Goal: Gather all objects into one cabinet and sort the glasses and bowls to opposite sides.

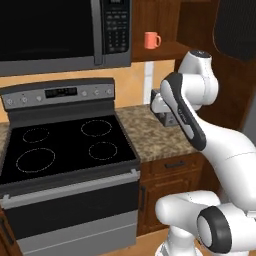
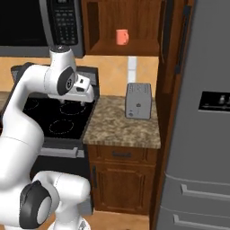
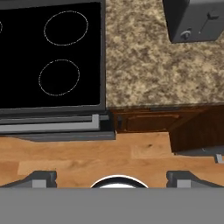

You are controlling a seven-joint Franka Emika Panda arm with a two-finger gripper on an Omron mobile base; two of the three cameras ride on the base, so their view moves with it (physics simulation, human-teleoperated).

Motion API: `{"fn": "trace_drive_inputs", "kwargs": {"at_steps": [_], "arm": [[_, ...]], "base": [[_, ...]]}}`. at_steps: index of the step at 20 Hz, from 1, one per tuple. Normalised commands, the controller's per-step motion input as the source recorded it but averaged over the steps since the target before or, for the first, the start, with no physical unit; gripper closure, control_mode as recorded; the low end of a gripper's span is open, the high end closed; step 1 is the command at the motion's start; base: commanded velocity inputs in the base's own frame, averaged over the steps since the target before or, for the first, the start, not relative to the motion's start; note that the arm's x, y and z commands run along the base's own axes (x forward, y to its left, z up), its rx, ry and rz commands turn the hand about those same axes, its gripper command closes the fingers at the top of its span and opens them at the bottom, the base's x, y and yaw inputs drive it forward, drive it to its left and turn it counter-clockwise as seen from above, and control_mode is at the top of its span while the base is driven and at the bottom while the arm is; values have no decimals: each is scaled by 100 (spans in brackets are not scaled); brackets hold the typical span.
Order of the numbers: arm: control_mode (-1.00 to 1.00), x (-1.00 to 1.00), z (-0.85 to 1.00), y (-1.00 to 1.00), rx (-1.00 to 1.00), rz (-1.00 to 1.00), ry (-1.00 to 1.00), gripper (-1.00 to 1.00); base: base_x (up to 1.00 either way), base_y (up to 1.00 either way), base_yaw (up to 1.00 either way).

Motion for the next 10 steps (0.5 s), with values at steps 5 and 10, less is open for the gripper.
{"fn": "trace_drive_inputs", "kwargs": {"at_steps": [5,10], "arm": [[100,0,0,0,0,0,0,-100],[100,0,0,0,0,0,0,-100]], "base": [[31,-38,-9],[42,-16,-7]]}}
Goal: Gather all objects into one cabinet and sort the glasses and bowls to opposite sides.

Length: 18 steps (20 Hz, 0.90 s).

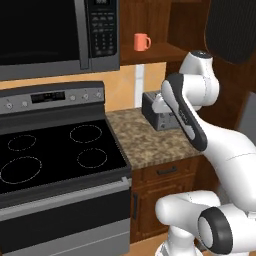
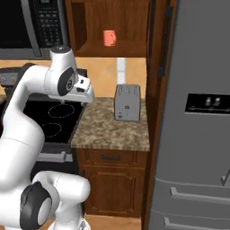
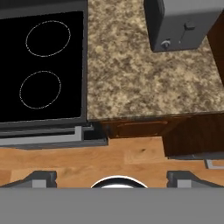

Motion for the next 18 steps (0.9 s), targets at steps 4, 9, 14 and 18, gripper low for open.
{"fn": "trace_drive_inputs", "kwargs": {"at_steps": [4,9,14,18], "arm": [[100,0,0,0,0,0,0,-100],[100,0,0,0,0,0,0,-100],[100,0,0,0,0,0,0,-100],[100,0,0,0,0,0,0,-100]], "base": [[58,-5,-4],[36,-20,-3],[39,-22,-2],[59,-13,-2]]}}
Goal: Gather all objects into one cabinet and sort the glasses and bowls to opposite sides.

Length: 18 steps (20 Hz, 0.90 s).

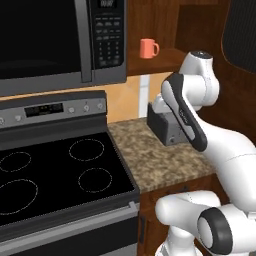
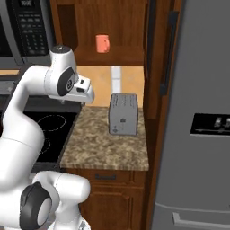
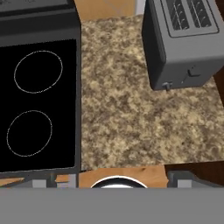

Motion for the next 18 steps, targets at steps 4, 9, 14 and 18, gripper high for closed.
{"fn": "trace_drive_inputs", "kwargs": {"at_steps": [4,9,14,18], "arm": [[100,0,0,0,0,0,0,-100],[100,0,0,0,0,0,0,-100],[100,0,0,0,0,0,0,-100],[-100,0,11,0,0,0,-15,-100]], "base": [[66,-5,-1],[53,-11,0],[26,-3,0],[0,0,0]]}}
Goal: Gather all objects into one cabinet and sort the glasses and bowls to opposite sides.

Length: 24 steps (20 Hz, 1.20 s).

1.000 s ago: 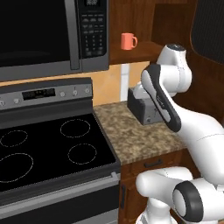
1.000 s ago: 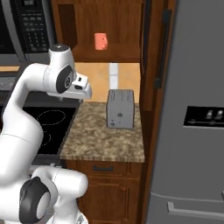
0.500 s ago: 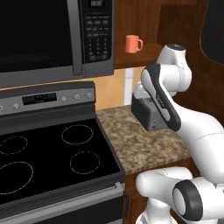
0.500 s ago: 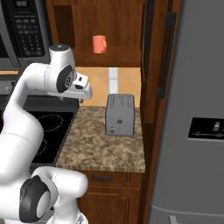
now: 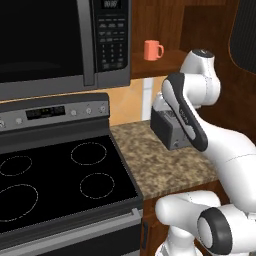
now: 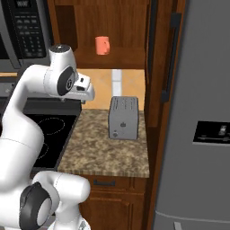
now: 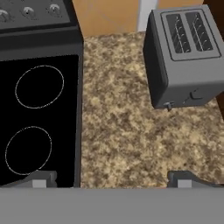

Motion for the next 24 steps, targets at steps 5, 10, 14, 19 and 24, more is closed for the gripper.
{"fn": "trace_drive_inputs", "kwargs": {"at_steps": [5,10,14,19,24], "arm": [[-100,0,57,-2,0,-2,-37,-100],[-100,12,61,-15,0,0,-27,-100],[-100,28,20,-24,1,1,1,-100],[-100,3,0,-10,1,0,2,-100],[-100,0,0,-6,0,0,0,-100]], "base": [[0,0,0],[0,0,0],[0,0,0],[0,0,0],[0,0,0]]}}
